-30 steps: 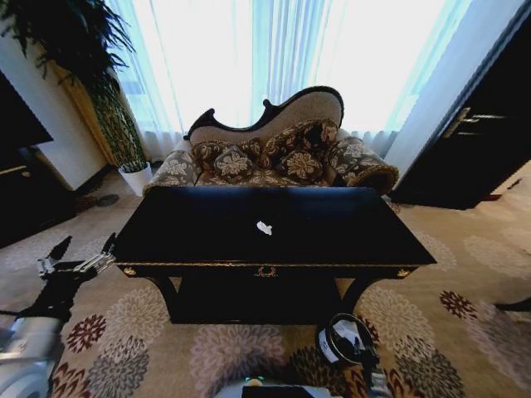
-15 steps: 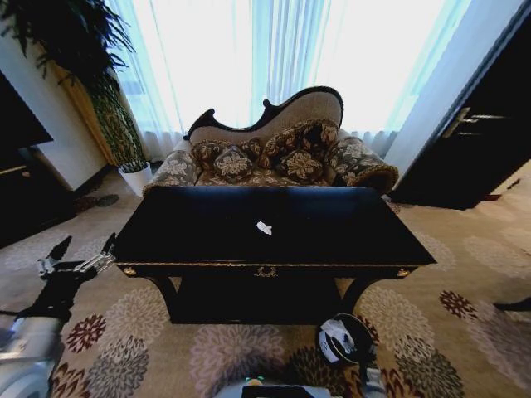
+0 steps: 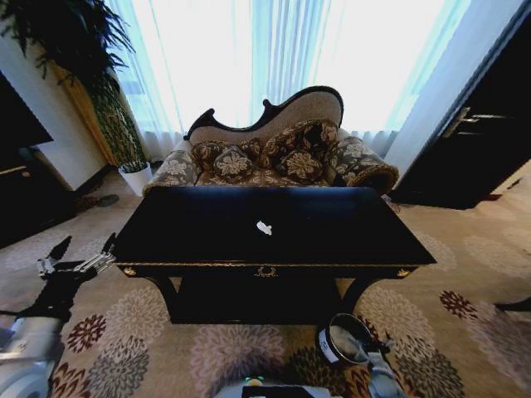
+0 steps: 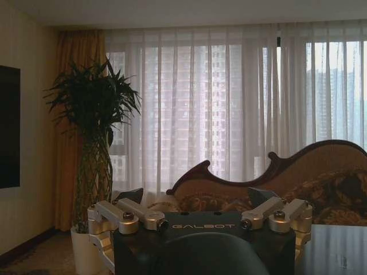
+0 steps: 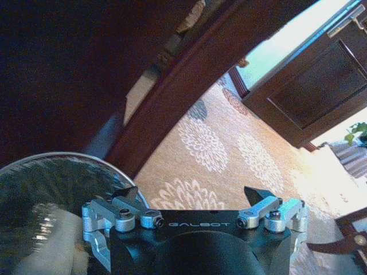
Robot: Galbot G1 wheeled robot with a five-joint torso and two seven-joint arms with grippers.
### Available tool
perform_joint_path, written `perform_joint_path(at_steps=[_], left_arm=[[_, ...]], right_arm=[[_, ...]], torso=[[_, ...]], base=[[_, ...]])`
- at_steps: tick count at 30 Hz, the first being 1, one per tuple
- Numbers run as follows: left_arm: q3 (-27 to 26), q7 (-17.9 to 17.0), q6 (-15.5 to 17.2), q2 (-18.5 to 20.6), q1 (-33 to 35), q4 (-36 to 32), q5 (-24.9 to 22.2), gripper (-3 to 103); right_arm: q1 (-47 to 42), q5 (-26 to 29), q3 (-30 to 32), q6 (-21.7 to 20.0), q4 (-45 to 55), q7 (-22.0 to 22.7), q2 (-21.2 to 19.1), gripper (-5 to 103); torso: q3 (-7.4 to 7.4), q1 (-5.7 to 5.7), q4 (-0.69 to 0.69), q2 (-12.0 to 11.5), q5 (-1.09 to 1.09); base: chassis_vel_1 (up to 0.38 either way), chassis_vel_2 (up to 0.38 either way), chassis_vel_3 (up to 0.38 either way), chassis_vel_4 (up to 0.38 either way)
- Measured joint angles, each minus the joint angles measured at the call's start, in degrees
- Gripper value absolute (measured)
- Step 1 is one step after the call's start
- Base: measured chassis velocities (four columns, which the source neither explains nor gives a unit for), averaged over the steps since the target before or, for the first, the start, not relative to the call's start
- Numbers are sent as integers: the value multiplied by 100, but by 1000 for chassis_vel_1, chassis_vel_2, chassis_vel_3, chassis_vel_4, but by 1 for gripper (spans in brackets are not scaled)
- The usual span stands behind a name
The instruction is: Move to the front of the table and place the trash on the table into the trash bin.
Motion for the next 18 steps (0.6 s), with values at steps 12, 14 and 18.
perform_joint_path(at_steps=[12,14,18], left_arm=[[0,0,0,0,0,0,0,100],[0,0,0,0,0,0,0,100],[0,-1,0,0,0,0,0,100]], right_arm=[[-1249,1333,-20,886,1612,-832,324,100],[-1443,1537,0,976,1844,-961,336,100],[-2249,2385,170,1100,2965,-1351,422,100]], torso=[[-1,-1,0,1,0],[-1,-1,0,1,0],[-1,0,-1,1,1]], base=[[0,0,0,0],[0,0,0,0],[0,0,0,0]])
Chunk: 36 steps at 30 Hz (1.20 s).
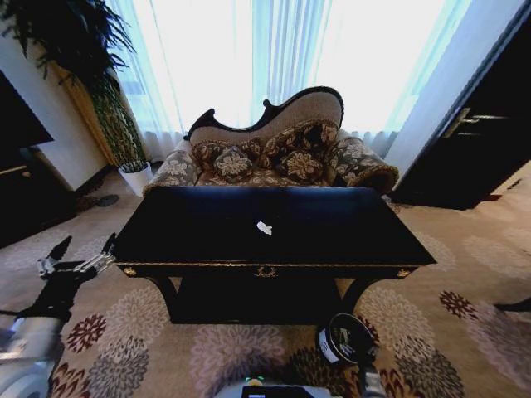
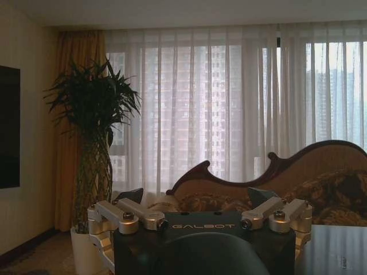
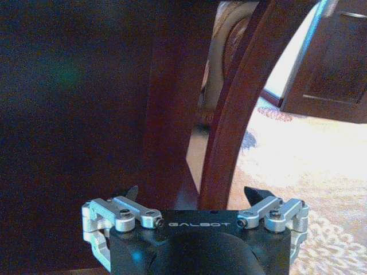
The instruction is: Move to the front of the table and place the trash on the table into the trash bin.
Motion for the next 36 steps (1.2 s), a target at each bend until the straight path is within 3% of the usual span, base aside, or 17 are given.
perform_joint_path(at_steps=[1,4,10,13,27,36], left_arm=[[0,0,0,0,0,0,0,100],[0,1,0,0,0,0,0,100],[0,1,0,0,0,0,0,100],[0,1,0,0,0,0,0,100],[0,1,0,0,0,0,0,100],[0,1,0,0,0,0,0,100]], right_arm=[[0,0,0,0,0,0,0,100],[-897,952,258,-520,1522,-167,133,100],[-1556,1266,521,-976,3188,-188,208,100],[-1984,1472,973,-1215,4061,-65,337,100],[-2324,2150,2015,-1646,5460,88,141,100],[-2078,2251,2319,-2016,5902,183,-93,100]], torso=[[0,0,0,0,0],[0,0,-1,0,-1],[0,0,2,0,-1],[0,0,-1,0,-2],[0,-1,0,-1,0],[1,0,1,-1,0]], base=[[0,0,0,0],[0,0,0,0],[0,0,0,0],[0,0,0,0],[0,0,0,0],[0,0,0,0]])
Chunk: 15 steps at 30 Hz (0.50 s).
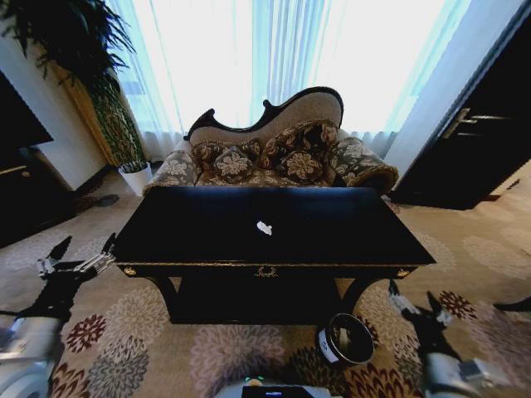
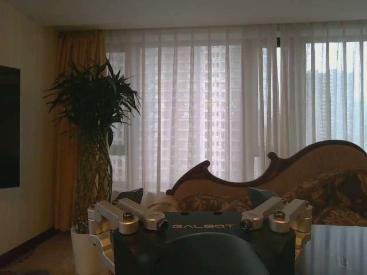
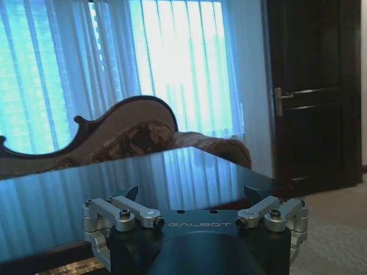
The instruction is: Move to the front of the table and place the trash on the table into the trash bin.
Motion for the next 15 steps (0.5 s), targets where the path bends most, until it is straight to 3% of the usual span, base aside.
perform_joint_path(at_steps=[7,12,15], left_arm=[[0,0,0,0,0,0,0,100],[0,0,0,0,0,0,0,100],[0,-1,0,0,0,0,0,100]], right_arm=[[254,131,-161,-612,587,149,-396,100],[751,380,-481,-1364,824,480,-1377,100],[1001,694,-608,-1699,956,609,-1729,100]], torso=[[0,0,-1,0,-1],[0,0,0,0,1],[0,0,0,0,0]], base=[[0,0,0,0],[0,0,0,0],[0,0,0,0]])
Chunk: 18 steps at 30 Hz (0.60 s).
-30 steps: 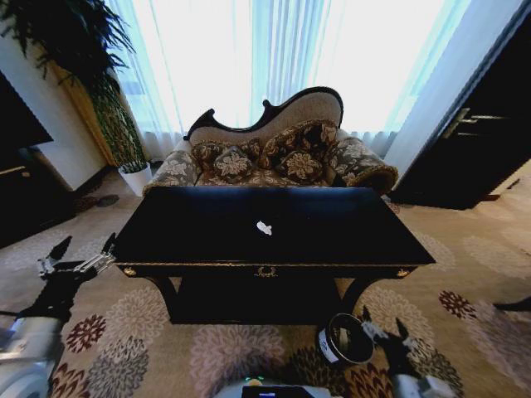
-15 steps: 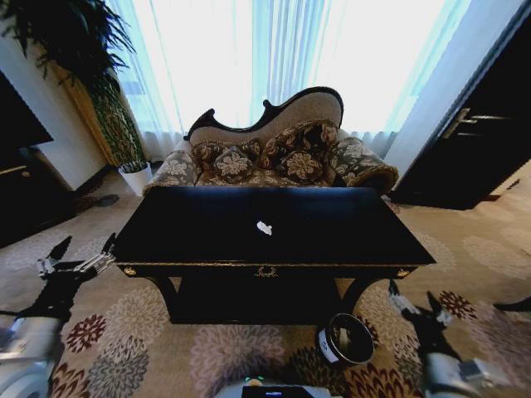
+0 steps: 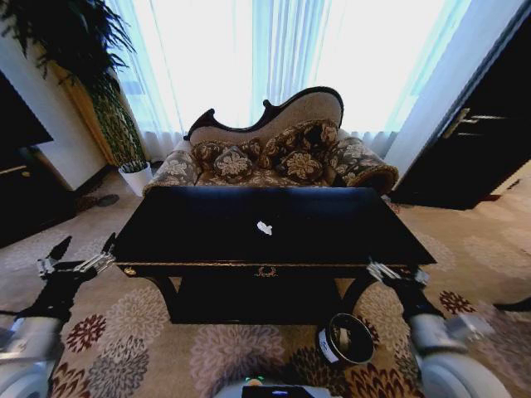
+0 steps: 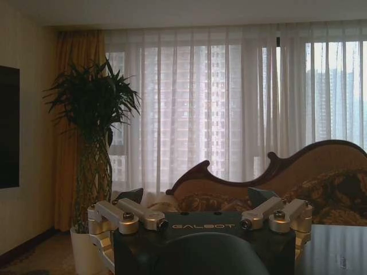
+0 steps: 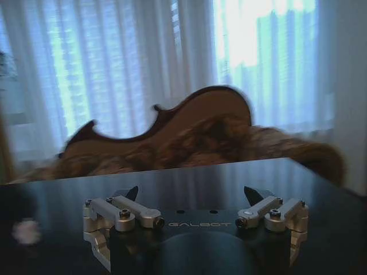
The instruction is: Move to the front of the table and place the trash on the table into the trash bin.
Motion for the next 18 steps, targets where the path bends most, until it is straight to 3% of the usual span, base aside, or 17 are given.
perform_joint_path(at_steps=[6,9,12,14,18], left_arm=[[0,0,0,0,0,0,0,100],[0,0,0,0,0,0,0,100],[0,0,0,0,0,0,0,100],[0,0,0,0,0,1,0,100],[0,0,-1,0,0,0,0,100]], right_arm=[[571,508,-124,-512,116,251,-763,100],[591,672,-50,-621,182,311,-879,100],[1073,1060,-263,-962,191,484,-1549,100],[1209,1126,-328,-1021,151,511,-1691,100],[2117,1864,-771,-1352,-284,695,-2667,100]], torso=[[0,0,3,0,0],[0,1,-1,0,0],[0,0,-1,1,0],[-1,0,1,0,-1],[0,1,2,0,-1]], base=[[0,0,0,0],[0,0,0,0],[0,0,0,0],[0,0,0,0],[0,0,0,0]])
